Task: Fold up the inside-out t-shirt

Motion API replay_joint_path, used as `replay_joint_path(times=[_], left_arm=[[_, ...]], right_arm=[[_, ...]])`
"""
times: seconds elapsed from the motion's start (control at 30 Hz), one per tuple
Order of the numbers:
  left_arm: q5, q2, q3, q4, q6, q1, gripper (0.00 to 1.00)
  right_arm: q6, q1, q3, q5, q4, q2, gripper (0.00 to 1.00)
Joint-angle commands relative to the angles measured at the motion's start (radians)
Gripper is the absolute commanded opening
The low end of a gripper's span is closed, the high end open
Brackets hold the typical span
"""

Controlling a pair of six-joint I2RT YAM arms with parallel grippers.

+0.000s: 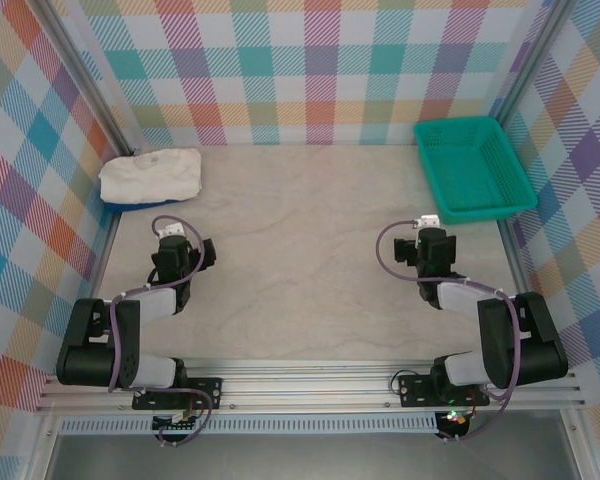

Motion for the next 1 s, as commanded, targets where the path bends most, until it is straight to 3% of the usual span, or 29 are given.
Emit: replay_joint_path(times=[0.0, 0.13, 0.2, 0.23, 0.37, 0.4, 0.97], left_arm=[[0.011, 0.029, -0.023, 0.227, 0.054, -0.012, 1.0], [0.03, 0.185, -0.036, 0.395, 0.066, -0.011, 1.0], [0.051, 0.179, 0.008, 0.291, 0.08, -0.015, 1.0], [0.049, 0.186, 0.002, 0.322, 0.083, -0.017, 1.0], [0.051, 0.183, 0.006, 0.309, 0.086, -0.017, 1.0], [0.05, 0.183, 0.007, 0.305, 0.086, -0.018, 1.0], [0.042, 0.183, 0.01, 0.3, 0.094, -0.028, 1.0]], right_arm=[[-0.055, -0.014, -0.019, -0.143, 0.2, 0.002, 1.0], [-0.033, -0.043, 0.01, -0.224, 0.171, 0.022, 1.0], [0.013, -0.076, -0.019, -0.287, 0.276, 0.069, 1.0], [0.022, -0.081, -0.025, -0.283, 0.327, 0.101, 1.0], [0.082, -0.144, -0.016, -0.343, 0.385, 0.183, 1.0], [0.095, -0.16, -0.002, -0.363, 0.308, 0.16, 1.0], [0.09, -0.163, -0.001, -0.371, 0.321, 0.165, 1.0]])
